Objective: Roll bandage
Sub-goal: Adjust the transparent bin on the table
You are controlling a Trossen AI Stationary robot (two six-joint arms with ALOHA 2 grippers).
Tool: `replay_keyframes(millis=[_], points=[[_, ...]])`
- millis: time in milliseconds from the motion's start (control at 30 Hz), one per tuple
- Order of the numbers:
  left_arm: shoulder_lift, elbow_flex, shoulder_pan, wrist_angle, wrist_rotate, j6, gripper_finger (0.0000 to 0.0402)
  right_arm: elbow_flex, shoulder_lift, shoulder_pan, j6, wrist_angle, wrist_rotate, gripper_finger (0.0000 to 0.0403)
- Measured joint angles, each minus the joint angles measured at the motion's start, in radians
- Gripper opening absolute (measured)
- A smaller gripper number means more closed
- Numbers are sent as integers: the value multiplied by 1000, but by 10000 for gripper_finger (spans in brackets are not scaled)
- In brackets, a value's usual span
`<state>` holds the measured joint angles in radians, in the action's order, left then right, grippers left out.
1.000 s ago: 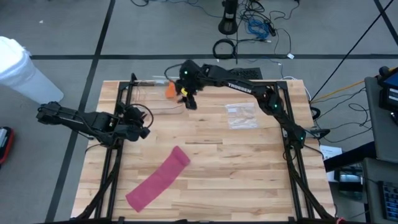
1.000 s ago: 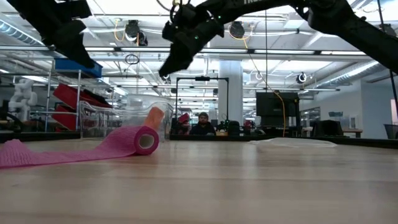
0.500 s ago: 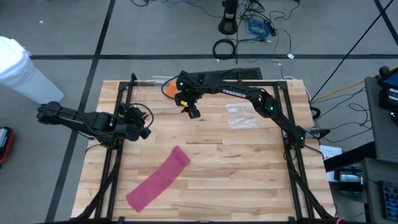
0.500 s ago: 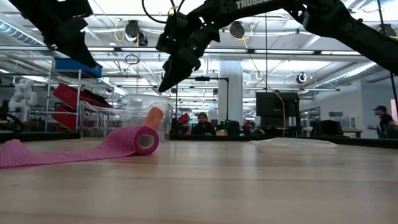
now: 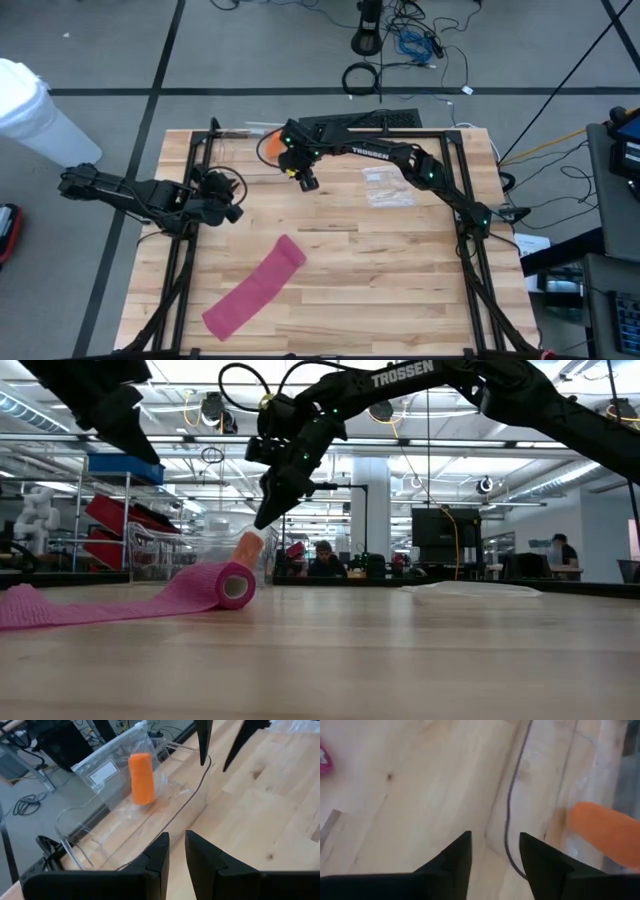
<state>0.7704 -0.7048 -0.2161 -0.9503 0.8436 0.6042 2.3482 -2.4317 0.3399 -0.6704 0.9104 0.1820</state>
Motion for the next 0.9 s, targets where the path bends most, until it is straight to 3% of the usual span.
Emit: replay_keyframes(millis=[267,900], points=[[0,0,0,8,2,-9,68,2,1,10,-11,60,3,10],[0,0,0,17,-5,-9,68,-1,46,12,35,241,-12,11]])
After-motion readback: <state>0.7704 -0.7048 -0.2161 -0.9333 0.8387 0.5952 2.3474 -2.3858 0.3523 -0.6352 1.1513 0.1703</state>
